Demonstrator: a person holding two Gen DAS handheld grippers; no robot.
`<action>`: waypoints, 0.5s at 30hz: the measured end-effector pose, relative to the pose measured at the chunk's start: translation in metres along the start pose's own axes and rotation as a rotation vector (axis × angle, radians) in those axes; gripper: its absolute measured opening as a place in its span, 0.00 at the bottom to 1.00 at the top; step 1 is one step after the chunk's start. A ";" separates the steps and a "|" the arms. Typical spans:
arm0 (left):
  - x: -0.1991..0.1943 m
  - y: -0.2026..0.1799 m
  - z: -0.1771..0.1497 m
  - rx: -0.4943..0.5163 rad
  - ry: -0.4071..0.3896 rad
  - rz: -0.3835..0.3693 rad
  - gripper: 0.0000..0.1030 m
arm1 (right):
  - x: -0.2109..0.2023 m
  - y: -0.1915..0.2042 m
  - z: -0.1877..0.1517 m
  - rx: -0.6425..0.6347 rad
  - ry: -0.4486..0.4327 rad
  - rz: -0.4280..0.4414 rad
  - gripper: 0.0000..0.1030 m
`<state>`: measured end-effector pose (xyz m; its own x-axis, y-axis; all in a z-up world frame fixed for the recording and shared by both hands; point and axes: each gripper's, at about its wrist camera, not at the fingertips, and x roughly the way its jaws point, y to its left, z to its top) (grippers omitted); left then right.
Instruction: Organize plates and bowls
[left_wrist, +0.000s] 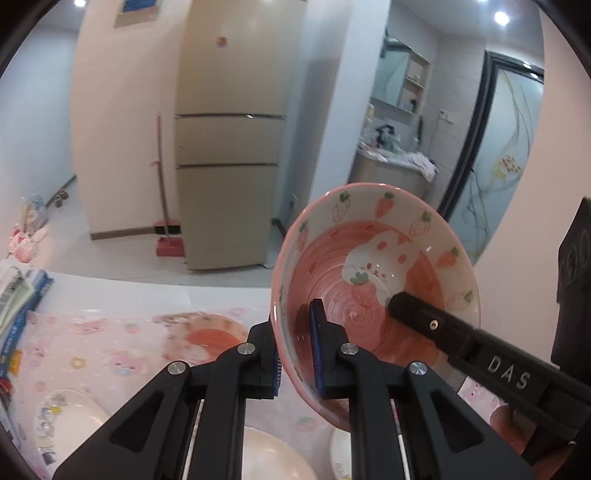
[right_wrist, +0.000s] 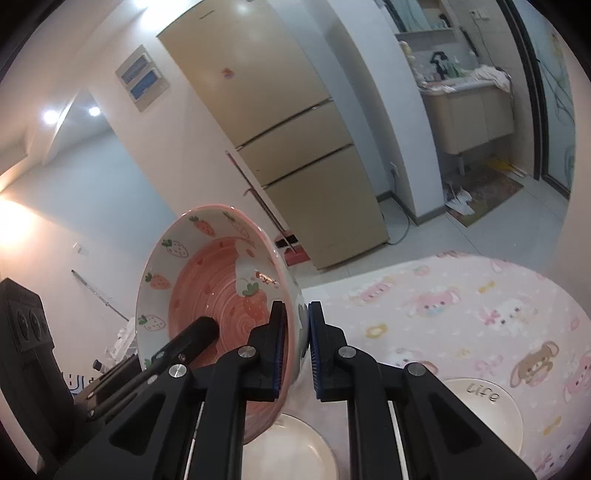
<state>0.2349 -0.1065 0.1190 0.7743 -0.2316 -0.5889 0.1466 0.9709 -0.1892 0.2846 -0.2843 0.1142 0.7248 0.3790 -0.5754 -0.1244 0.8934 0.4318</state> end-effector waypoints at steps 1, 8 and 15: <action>-0.006 0.008 0.003 -0.010 -0.010 0.008 0.11 | 0.002 0.013 0.003 -0.008 0.000 0.015 0.13; -0.035 0.061 0.017 -0.052 -0.091 0.071 0.11 | 0.032 0.068 0.000 -0.027 0.031 0.096 0.16; -0.007 0.105 -0.009 -0.114 -0.060 0.025 0.11 | 0.075 0.076 -0.025 -0.075 0.089 0.057 0.16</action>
<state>0.2395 -0.0037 0.0962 0.8129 -0.1999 -0.5470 0.0586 0.9625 -0.2647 0.3121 -0.1818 0.0868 0.6526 0.4469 -0.6119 -0.2166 0.8839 0.4146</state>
